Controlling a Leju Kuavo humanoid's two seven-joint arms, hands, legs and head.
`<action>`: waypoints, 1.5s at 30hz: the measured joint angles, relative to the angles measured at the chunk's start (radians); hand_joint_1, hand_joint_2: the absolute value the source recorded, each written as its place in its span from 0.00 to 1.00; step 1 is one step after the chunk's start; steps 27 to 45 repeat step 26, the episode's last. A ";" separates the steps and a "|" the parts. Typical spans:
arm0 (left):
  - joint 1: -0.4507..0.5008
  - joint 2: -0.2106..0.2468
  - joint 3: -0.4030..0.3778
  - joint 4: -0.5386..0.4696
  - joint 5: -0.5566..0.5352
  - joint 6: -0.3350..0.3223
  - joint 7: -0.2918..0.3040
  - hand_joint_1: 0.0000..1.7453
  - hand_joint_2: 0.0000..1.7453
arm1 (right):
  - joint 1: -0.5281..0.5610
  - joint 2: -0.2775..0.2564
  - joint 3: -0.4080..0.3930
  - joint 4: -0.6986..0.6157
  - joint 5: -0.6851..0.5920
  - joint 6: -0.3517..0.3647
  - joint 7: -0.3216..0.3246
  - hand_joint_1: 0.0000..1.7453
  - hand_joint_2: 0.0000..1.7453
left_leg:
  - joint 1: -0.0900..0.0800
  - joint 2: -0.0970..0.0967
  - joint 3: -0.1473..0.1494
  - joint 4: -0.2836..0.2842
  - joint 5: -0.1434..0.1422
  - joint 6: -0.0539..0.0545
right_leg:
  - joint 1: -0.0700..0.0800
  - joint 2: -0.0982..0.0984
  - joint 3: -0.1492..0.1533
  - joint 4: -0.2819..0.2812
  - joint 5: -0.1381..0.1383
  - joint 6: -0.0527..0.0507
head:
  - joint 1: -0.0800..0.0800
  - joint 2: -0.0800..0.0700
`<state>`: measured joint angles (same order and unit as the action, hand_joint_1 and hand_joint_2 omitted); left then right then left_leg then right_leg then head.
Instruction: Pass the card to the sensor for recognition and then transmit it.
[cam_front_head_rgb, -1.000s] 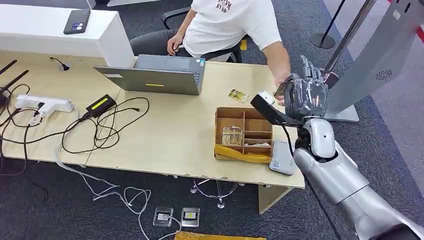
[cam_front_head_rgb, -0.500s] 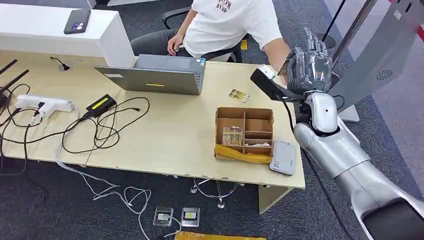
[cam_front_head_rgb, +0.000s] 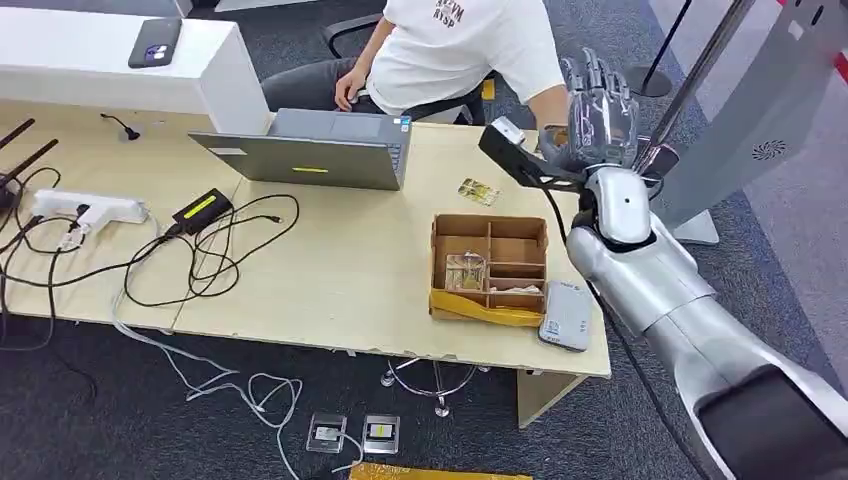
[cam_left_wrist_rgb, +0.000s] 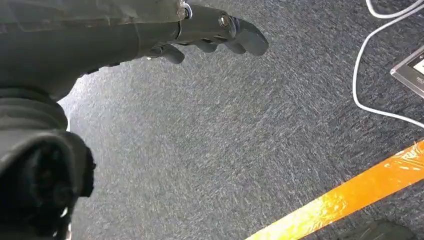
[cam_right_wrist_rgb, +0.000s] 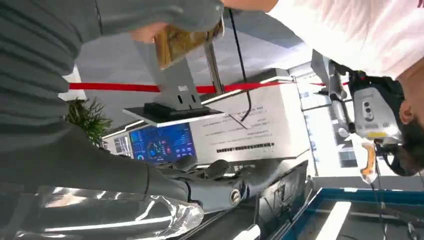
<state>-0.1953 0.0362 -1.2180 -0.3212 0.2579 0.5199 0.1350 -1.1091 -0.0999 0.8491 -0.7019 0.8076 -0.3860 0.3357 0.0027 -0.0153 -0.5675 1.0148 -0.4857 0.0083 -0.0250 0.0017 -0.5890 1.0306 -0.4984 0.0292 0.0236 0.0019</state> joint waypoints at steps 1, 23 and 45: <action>0.000 0.000 0.000 0.000 -0.003 0.000 0.000 0.00 0.00 | 0.000 0.000 0.002 0.005 0.001 -0.011 0.007 0.00 1.00 | 0.000 0.000 0.000 0.000 0.000 0.000 | 0.000 0.000 0.000 0.000 0.000 0.000 | 0.000 0.000; 0.096 0.004 0.060 0.000 0.051 0.067 -0.042 0.00 0.00 | 0.616 -0.273 -0.763 -0.627 0.049 -0.253 -0.119 0.00 1.00 | 0.000 -0.003 0.001 0.000 -0.003 0.001 | 0.000 -0.003 0.002 -0.004 0.000 0.000 | 0.000 0.000; 0.102 0.005 0.069 0.000 0.067 0.072 -0.050 0.00 0.00 | 0.710 -0.274 -0.919 -0.657 0.013 -0.253 -0.162 0.00 1.00 | 0.000 -0.001 0.001 0.000 -0.003 0.000 | 0.000 -0.002 0.002 -0.004 0.000 0.000 | 0.000 0.000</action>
